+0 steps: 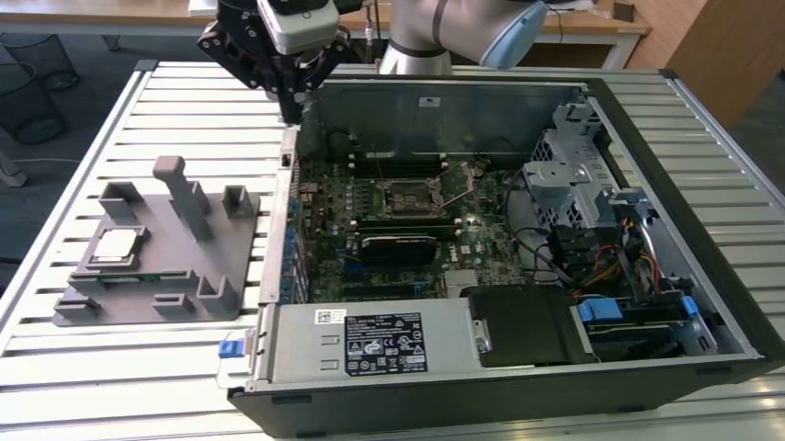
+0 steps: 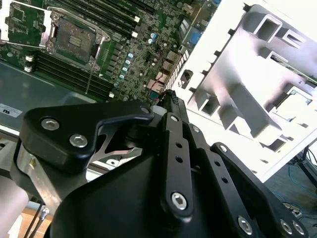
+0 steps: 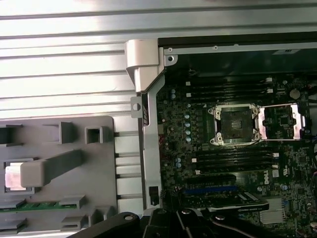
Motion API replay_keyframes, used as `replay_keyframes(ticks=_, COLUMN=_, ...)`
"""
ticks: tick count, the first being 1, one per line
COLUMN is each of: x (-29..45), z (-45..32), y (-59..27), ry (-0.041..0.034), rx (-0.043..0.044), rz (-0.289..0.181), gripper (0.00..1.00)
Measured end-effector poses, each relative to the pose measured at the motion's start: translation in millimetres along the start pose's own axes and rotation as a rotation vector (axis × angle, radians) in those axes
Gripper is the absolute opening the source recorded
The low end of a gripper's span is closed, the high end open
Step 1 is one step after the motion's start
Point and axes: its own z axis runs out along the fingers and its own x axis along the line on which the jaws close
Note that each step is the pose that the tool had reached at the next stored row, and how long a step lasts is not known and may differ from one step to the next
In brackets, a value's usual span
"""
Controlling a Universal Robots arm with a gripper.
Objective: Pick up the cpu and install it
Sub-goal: 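Reach for the cpu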
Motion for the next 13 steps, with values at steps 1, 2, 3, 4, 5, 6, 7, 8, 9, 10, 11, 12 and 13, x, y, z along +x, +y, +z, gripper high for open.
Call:
replay_keyframes(ticks=1, x=0.9, z=0.0, y=-0.1, ry=0.0000, rx=0.0000, rz=0.000, gripper=0.12)
replay_keyframes(ticks=2, x=1.7, z=0.0, y=-0.1, ry=0.0000, rx=0.0000, rz=0.000, gripper=0.12)
replay_keyframes(ticks=3, x=2.4, z=0.1, y=-0.2, ry=-0.0001, rx=-0.0001, rz=0.000, gripper=0.12)
replay_keyframes(ticks=4, x=3.2, z=0.1, y=-0.2, ry=0.0000, rx=0.0000, rz=0.000, gripper=0.12)
replay_keyframes(ticks=5, x=4.0, z=0.1, y=-0.3, ry=0.0000, rx=0.0000, rz=0.000, gripper=0.12)
replay_keyframes(ticks=6, x=4.8, z=0.1, y=-0.4, ry=0.0000, rx=0.0000, rz=0.000, gripper=0.12)
replay_keyframes(ticks=7, x=5.4, z=0.2, y=-0.4, ry=-0.0001, rx=-0.0001, rz=0.000, gripper=0.12)
replay_keyframes(ticks=8, x=6.1, z=0.2, y=-0.5, ry=0.0000, rx=-0.0001, rz=0.000, gripper=0.12)
replay_keyframes(ticks=9, x=6.7, z=0.3, y=-0.5, ry=-0.0001, rx=-0.0001, rz=0.000, gripper=0.12)
replay_keyframes(ticks=10, x=7.2, z=0.3, y=-0.5, ry=-0.0001, rx=-0.0001, rz=0.000, gripper=0.12)
replay_keyframes(ticks=11, x=7.8, z=0.3, y=-0.6, ry=0.0000, rx=0.0000, rz=0.000, gripper=0.12)
replay_keyframes(ticks=12, x=8.4, z=0.3, y=-0.6, ry=0.0000, rx=0.0000, rz=0.000, gripper=0.12)
replay_keyframes(ticks=13, x=9.0, z=0.3, y=-0.7, ry=0.0000, rx=0.0001, rz=0.000, gripper=0.12)
